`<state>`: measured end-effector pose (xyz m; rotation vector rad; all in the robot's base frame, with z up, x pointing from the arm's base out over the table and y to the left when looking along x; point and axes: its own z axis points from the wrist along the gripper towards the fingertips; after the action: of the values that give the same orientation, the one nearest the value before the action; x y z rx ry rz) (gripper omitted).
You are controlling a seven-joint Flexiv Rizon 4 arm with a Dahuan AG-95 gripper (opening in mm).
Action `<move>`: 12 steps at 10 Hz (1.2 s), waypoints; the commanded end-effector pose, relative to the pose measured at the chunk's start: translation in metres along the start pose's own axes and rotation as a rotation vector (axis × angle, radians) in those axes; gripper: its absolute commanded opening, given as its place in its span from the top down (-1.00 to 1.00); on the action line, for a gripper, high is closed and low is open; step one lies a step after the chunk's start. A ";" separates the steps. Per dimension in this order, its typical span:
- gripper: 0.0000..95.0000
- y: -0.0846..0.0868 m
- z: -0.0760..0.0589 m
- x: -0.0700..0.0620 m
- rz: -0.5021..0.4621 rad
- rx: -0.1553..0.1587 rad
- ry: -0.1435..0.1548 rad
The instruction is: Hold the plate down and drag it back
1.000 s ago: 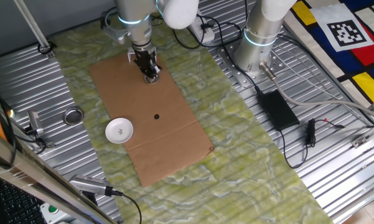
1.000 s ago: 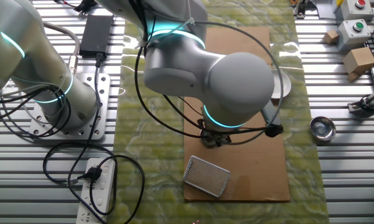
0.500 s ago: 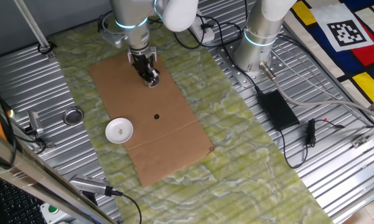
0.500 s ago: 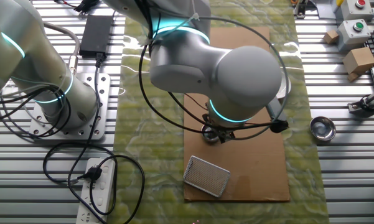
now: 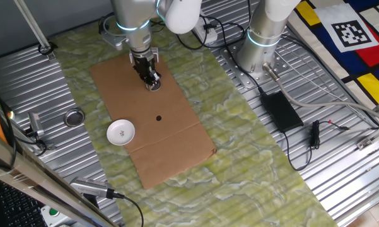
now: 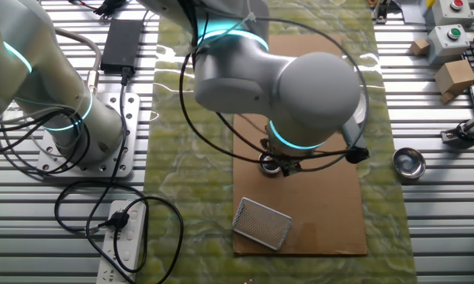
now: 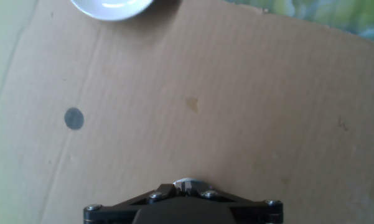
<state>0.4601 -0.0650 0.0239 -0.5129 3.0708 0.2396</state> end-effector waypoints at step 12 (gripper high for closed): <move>1.00 0.027 -0.109 0.006 0.193 0.152 0.142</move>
<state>0.4598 -0.0477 0.1228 -0.6108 3.2783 -0.2221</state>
